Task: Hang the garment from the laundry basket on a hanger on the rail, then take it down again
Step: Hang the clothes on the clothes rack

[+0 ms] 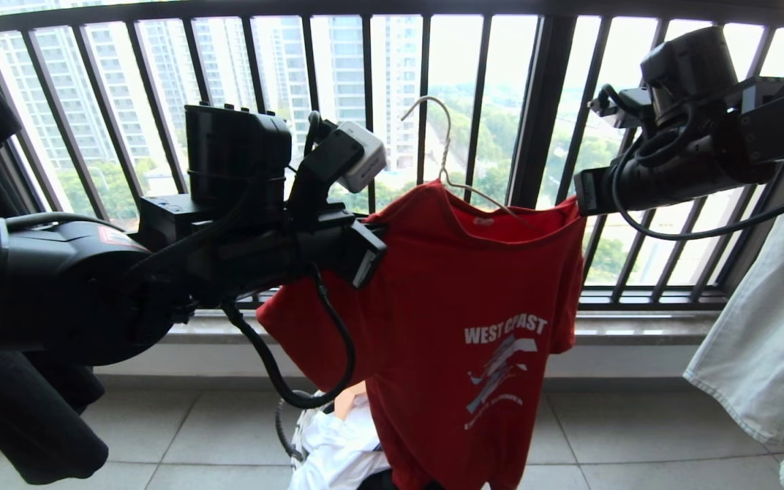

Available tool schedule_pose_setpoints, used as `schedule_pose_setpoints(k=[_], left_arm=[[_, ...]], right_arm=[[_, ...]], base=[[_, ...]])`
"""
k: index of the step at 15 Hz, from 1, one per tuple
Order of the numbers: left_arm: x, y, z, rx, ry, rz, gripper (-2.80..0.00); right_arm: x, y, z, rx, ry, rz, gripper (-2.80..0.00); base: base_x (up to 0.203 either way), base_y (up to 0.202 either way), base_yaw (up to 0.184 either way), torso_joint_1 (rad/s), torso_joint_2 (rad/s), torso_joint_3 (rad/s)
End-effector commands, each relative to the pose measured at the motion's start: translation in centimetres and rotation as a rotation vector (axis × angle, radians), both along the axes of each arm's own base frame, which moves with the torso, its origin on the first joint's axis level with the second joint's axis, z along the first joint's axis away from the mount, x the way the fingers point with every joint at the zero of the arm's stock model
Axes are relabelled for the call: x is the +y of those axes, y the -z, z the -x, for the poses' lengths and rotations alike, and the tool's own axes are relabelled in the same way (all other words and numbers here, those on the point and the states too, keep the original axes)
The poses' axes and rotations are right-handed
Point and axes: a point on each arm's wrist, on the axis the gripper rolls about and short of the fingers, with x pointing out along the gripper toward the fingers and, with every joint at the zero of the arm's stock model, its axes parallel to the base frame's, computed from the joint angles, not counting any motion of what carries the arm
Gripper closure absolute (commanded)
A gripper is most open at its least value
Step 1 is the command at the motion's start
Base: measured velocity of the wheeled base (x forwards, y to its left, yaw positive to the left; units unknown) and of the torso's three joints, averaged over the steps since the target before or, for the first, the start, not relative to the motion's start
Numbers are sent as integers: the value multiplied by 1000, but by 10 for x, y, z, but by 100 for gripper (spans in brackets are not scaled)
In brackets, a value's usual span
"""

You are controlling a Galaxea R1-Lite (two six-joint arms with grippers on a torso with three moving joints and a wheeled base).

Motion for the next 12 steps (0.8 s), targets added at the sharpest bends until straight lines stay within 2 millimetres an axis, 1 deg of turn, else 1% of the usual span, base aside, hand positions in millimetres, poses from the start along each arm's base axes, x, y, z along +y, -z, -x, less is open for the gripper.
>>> schedule_pose_setpoints(k=[1, 4, 8, 10, 12], left_arm=[[-4, 2, 0, 6, 14, 0, 0], [-7, 2, 3, 10, 27, 2, 0], [-9, 4, 5, 20, 66, 5, 0], [-8, 2, 6, 17, 69, 10, 0], [-4, -5, 11, 5, 67, 29, 0]], right_arm=[[9, -4, 6, -11, -30, -3, 0], [17, -7, 7, -32, -51, -6, 0], [18, -10, 6, -61, -51, -8, 0], [14, -10, 4, -70, -53, 29, 0], [8, -8, 1, -68, -33, 48, 0]], base=[[0, 0, 0, 0, 0, 0], [0, 0, 0, 0, 0, 0], [0, 0, 0, 0, 0, 0], [0, 0, 0, 0, 0, 0], [0, 0, 0, 0, 0, 0]])
